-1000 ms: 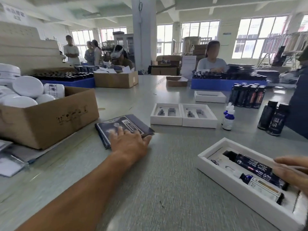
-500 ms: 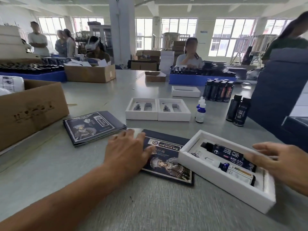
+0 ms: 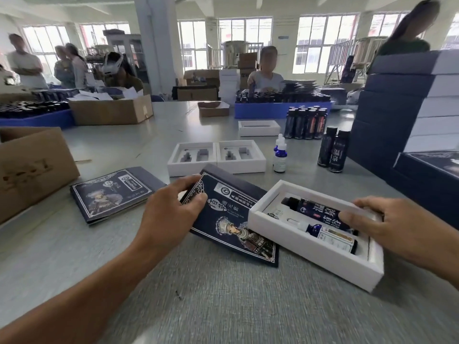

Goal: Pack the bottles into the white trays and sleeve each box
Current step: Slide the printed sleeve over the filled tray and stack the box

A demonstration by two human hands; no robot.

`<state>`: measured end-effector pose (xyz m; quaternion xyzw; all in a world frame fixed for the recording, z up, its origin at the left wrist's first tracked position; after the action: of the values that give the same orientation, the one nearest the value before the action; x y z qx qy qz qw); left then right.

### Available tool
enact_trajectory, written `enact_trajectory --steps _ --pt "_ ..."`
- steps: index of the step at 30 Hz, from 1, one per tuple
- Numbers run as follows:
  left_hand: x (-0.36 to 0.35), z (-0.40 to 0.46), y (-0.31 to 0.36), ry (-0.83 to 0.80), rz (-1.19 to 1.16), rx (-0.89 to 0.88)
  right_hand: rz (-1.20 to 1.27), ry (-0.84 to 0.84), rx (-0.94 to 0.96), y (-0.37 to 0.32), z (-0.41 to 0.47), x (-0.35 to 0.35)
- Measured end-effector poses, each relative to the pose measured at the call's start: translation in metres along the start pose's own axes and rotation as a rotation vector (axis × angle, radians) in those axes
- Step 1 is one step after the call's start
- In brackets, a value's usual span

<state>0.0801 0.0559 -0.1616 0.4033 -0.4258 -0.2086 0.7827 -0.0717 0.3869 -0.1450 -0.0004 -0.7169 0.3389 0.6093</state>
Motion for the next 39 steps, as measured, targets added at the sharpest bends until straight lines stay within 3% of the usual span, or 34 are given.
enact_trajectory --steps 2,5,10,14,17,22,27,39 --pt "-0.002 -0.001 0.000 0.045 -0.232 0.009 -0.015 0.002 0.002 -0.002 -0.001 -0.001" --pt "-0.002 0.000 0.003 0.138 -0.341 0.014 -0.023 0.002 -0.018 -0.002 -0.003 -0.002" --pt "-0.002 -0.001 0.004 0.159 -0.334 -0.006 0.054 -0.042 -0.014 -0.003 -0.004 -0.001" --pt "0.003 -0.009 0.019 0.123 -0.210 -0.212 0.102 -0.044 -0.017 0.005 0.000 0.004" --pt "0.008 -0.010 0.027 0.199 -0.089 -0.275 0.090 -0.010 -0.089 0.023 0.003 0.012" --pt "0.020 0.004 0.010 0.288 -0.080 -0.155 0.045 -0.043 -0.095 0.034 0.004 0.019" --pt "0.022 0.017 -0.017 0.245 -0.022 0.006 0.030 0.002 -0.078 0.037 0.005 0.016" --pt "0.013 0.020 -0.027 0.120 -0.017 0.012 0.118 0.029 -0.017 0.026 0.000 0.011"
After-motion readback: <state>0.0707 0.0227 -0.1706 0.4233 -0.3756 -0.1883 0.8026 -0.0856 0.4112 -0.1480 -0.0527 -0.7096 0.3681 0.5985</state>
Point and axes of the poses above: each hand's wrist, its own z-axis towards the middle knuckle, its own x-axis out of the back of the hand, y = z × x, the point moved 4 cm from there along z, towards the middle knuckle, and after that the axes turned 9 degrees about -y, right-handed, at the moved point
